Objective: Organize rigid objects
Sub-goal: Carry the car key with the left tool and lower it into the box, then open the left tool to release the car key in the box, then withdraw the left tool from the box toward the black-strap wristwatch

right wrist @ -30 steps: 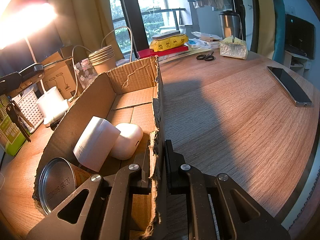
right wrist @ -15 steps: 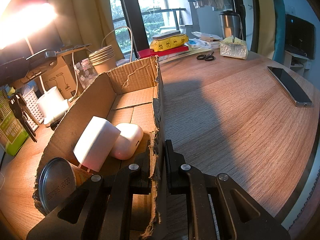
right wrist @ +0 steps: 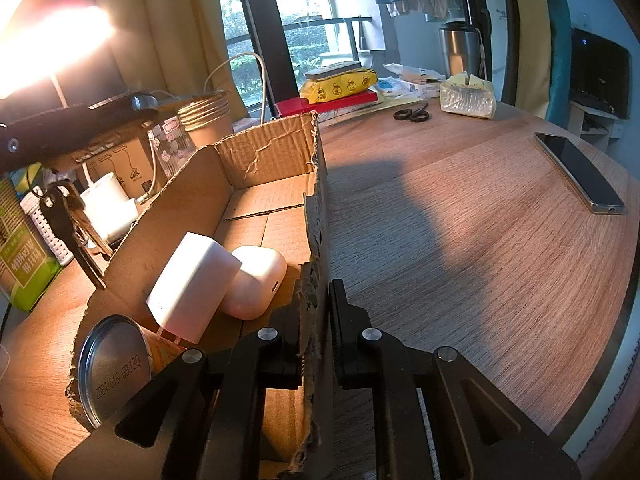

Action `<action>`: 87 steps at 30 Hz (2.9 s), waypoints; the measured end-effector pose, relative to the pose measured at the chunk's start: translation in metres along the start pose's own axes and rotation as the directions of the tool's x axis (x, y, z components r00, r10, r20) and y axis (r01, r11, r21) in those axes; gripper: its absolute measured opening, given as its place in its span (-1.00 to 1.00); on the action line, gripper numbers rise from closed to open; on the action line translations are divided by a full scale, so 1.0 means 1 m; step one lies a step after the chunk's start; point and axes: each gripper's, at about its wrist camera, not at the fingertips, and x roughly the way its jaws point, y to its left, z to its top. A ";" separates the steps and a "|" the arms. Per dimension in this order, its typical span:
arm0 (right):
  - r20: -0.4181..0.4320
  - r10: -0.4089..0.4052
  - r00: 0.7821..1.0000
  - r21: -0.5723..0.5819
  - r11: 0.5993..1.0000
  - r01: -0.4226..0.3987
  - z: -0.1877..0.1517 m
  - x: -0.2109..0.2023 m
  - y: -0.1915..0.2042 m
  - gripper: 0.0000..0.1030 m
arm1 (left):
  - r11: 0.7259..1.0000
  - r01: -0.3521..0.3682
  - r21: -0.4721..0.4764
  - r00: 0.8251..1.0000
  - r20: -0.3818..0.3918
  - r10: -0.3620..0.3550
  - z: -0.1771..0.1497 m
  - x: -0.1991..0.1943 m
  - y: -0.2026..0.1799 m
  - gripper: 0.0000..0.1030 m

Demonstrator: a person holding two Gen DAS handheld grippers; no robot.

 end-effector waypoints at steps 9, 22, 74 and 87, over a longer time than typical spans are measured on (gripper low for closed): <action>0.000 0.001 1.000 -0.002 1.000 -0.001 0.000 0.000 0.001 -0.76 | 1.000 -0.002 -0.004 1.000 -0.025 0.002 -0.006 0.021 -0.004 -0.29; -0.001 0.008 1.000 -0.003 1.000 -0.008 -0.003 0.004 0.008 -0.76 | 1.000 0.009 0.006 0.999 -0.032 -0.009 -0.005 0.028 -0.008 -0.31; -0.002 0.007 1.000 -0.003 1.000 -0.007 -0.002 0.004 0.008 -0.75 | 0.996 -0.079 -0.031 0.986 -0.147 0.074 -0.071 0.030 0.070 0.35; -0.002 0.007 1.000 -0.003 1.000 -0.007 -0.002 0.004 0.008 -0.75 | 0.998 -0.027 0.063 0.980 -0.194 0.038 -0.073 0.060 0.064 0.35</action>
